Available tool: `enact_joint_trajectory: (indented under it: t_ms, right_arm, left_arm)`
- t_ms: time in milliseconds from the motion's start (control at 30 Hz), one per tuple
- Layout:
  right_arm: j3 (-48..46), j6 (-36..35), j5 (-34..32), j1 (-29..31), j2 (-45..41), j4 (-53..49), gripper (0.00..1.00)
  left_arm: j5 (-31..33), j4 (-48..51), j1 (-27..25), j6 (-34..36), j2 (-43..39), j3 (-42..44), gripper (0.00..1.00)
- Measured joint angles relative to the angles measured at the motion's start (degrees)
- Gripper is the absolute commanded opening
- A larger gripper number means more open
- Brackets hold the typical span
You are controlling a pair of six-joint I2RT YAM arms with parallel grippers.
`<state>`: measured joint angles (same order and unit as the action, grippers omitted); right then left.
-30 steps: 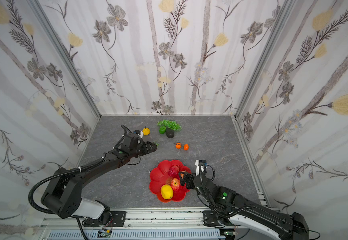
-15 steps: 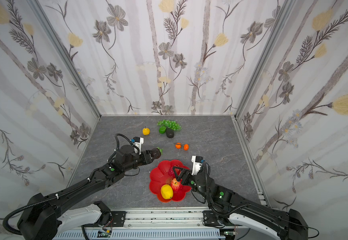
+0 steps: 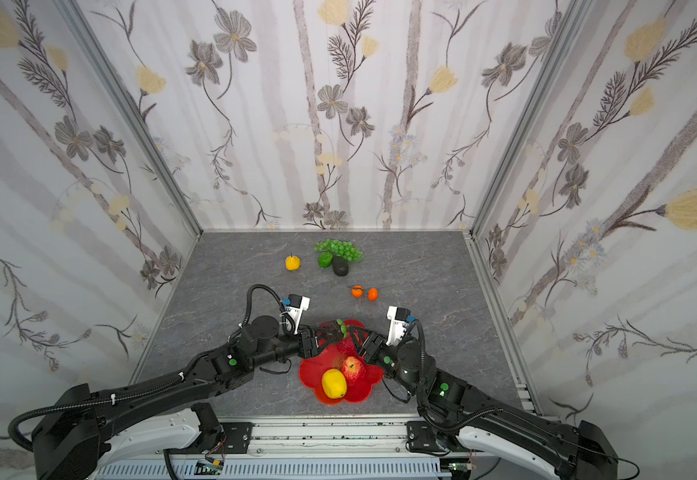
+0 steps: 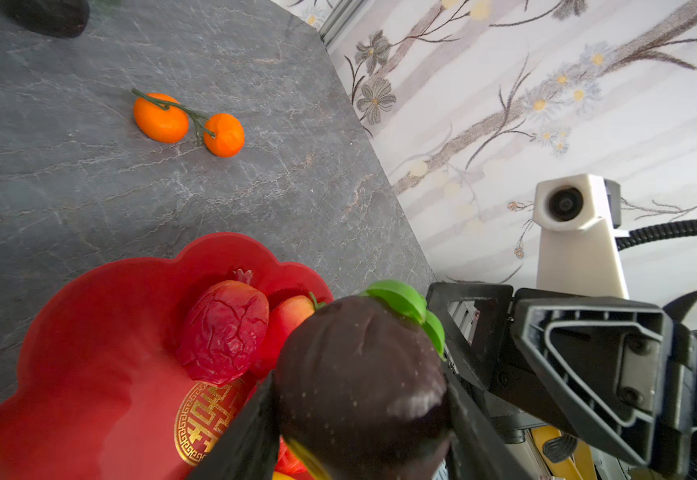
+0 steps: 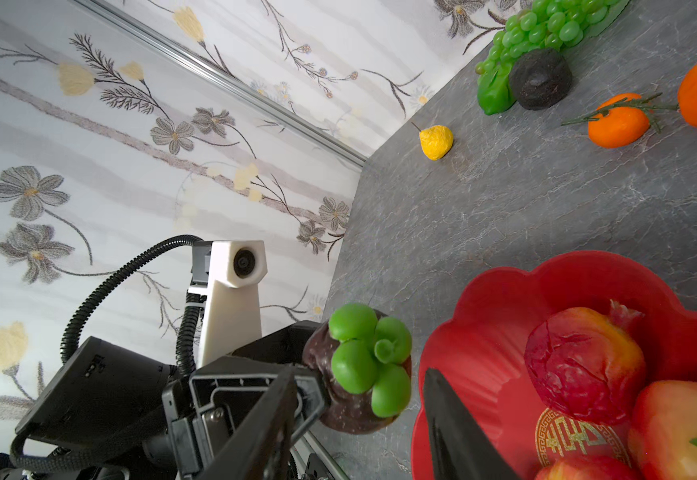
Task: Place and organize the fake fruits in the fruit bowl
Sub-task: 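Carry the mangosteen toward the bowl with the left gripper while the right gripper approaches, then grasp the mangosteen with the right gripper while the left gripper releases it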
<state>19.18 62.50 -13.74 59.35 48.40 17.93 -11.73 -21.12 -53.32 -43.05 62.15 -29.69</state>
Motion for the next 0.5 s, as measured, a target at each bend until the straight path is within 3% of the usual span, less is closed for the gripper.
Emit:
enact_joint_trajectory:
  t_ms: [267,500]
  right_arm:
    - [-0.02,0.04,0.33,-0.07,0.11,0.17,0.31]
    - [-0.02,0.0,0.31,-0.07,-0.33,-0.15,0.25]
  left_arm:
    - [1.27,-2.73,-2.01,0.22,-0.55,0.85,0.53]
    - [2.19,-2.69,-2.64,0.17,-3.19,2.43,0.53]
